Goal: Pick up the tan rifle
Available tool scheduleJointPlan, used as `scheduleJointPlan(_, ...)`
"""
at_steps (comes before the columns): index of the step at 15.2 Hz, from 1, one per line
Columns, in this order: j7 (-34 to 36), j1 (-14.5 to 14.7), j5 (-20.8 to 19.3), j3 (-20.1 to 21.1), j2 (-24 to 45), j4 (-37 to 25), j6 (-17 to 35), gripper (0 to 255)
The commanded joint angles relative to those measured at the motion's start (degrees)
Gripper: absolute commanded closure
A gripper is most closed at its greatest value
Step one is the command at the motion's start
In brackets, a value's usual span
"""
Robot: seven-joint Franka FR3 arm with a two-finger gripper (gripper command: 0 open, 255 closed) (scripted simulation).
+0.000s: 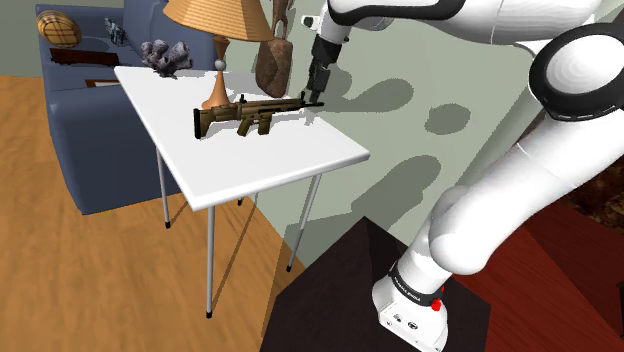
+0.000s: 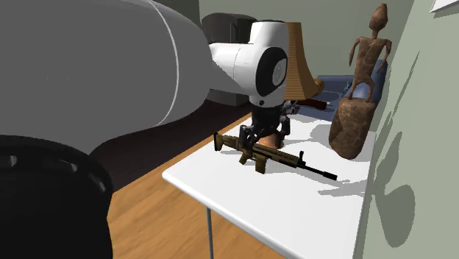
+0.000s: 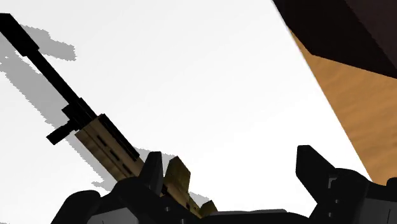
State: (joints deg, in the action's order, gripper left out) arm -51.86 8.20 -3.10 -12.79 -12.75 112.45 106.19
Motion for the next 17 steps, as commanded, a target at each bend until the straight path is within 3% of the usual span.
scheduleJointPlan(1, -6.80, 0.86, 1.24, -0.96, 5.38, -4.77, -0.20, 0)
scheduleJointPlan(10, -31.54, 1.12, 5.89, 0.13, 27.42, -27.40, -4.59, 0)
scheduleJointPlan(17, -31.57, 1.21, 5.91, 0.28, 27.42, -22.01, 0.80, 0)
